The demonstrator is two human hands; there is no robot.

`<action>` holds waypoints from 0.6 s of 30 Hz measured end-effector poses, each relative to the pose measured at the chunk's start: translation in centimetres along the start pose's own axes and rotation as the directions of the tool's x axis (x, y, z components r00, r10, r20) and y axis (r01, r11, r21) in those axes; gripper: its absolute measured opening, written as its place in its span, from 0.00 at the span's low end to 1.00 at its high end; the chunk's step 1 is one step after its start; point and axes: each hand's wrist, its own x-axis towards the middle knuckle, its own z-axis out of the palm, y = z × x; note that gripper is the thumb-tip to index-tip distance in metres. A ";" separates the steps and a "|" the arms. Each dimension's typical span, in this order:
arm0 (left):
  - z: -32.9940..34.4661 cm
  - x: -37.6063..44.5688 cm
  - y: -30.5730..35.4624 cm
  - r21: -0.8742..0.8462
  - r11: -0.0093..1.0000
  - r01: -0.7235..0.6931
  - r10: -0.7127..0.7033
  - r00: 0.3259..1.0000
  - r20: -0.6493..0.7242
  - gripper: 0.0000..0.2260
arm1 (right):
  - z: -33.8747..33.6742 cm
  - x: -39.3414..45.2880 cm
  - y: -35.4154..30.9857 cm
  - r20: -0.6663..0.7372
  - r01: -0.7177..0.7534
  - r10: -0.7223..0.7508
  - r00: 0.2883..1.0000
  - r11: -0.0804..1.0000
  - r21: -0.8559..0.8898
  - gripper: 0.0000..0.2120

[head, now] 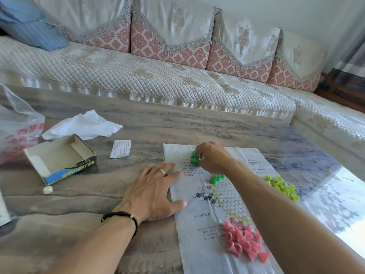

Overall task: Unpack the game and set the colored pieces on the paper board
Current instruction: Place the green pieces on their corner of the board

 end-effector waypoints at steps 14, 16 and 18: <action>0.2 0.1 0.0 0.002 1.000 0.004 -0.004 1.000 -0.003 0.43 | -4.6 -1.8 7.0 -0.011 -0.163 0.165 0.986 0.984 0.077 0.09; 0.3 0.1 0.0 0.002 1.000 0.007 -0.007 1.000 0.002 0.42 | -4.3 -2.1 7.1 -0.013 -0.177 0.178 0.984 0.981 0.078 0.09; 0.3 0.1 0.0 0.005 1.000 0.007 -0.007 1.000 0.002 0.41 | -3.8 -2.3 7.0 0.011 -0.182 0.182 0.983 0.980 0.086 0.09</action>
